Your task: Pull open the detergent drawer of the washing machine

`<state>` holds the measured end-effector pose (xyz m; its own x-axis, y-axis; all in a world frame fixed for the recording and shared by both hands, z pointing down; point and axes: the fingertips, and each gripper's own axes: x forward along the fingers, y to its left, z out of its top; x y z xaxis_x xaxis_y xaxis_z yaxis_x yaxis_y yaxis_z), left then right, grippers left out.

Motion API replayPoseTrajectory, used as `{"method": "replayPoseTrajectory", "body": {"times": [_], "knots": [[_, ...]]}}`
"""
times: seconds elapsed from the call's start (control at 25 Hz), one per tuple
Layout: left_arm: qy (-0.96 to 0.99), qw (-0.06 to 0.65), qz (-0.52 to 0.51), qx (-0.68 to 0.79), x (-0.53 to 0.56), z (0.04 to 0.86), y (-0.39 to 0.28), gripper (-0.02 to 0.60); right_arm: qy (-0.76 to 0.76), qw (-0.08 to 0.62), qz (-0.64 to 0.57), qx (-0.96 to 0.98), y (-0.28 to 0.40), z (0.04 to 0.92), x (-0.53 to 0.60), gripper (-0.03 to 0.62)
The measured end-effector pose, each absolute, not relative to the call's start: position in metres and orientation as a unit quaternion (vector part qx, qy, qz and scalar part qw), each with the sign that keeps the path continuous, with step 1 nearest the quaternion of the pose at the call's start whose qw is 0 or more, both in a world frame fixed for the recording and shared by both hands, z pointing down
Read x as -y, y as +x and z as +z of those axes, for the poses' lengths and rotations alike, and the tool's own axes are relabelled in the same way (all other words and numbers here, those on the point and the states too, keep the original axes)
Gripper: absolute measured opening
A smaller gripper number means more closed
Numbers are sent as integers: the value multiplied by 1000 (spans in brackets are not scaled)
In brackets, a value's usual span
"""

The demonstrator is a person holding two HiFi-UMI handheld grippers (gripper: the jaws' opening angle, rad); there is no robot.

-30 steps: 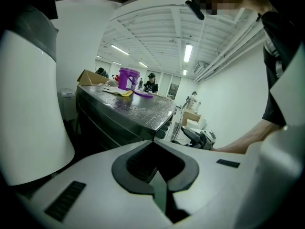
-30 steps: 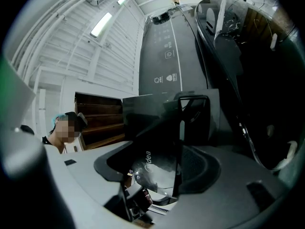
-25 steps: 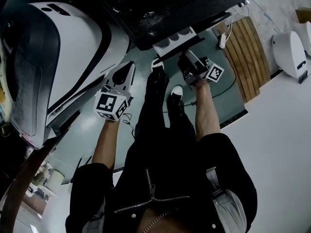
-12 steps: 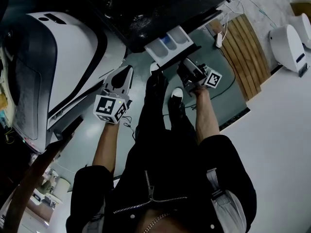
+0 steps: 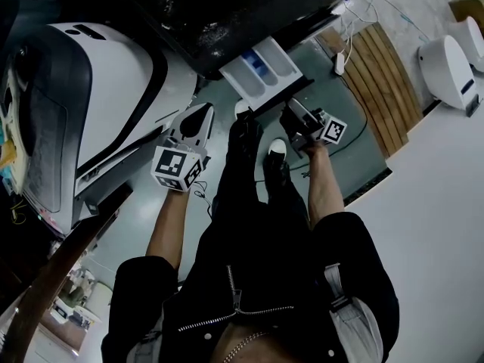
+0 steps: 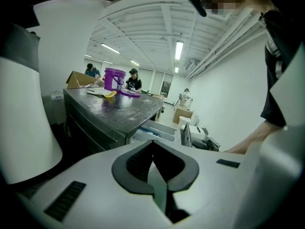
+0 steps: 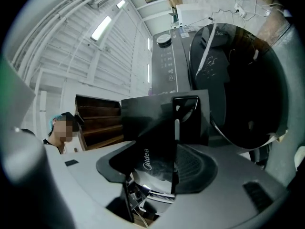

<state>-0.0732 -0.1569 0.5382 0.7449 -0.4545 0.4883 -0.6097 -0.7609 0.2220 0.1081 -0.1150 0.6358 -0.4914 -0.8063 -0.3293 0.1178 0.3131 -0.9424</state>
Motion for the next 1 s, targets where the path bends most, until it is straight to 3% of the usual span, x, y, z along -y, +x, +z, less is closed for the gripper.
{"method": "replayPoseTrajectory", "body": {"times": [0.08, 0.12, 0.28, 0.48, 0.8, 1.0], "knots": [[915, 189, 204, 291, 152, 535, -71, 18, -269, 426, -543, -672, 107, 645, 110, 223], [915, 189, 203, 291, 149, 533, -70, 18, -277, 421, -548, -668, 106, 648, 108, 179], [917, 185, 195, 295, 144, 524, -65, 18, -303, 349, -563, -685, 96, 650, 101, 169], [919, 180, 173, 306, 129, 510, -54, 18, -318, 221, -568, -726, 72, 640, 76, 14], [922, 158, 155, 319, 99, 491, -40, 18, -415, 135, -490, -755, 97, 599, 57, 6], [922, 134, 145, 332, 78, 470, -41, 18, -454, 22, -372, -809, 104, 556, 54, 5]]}}
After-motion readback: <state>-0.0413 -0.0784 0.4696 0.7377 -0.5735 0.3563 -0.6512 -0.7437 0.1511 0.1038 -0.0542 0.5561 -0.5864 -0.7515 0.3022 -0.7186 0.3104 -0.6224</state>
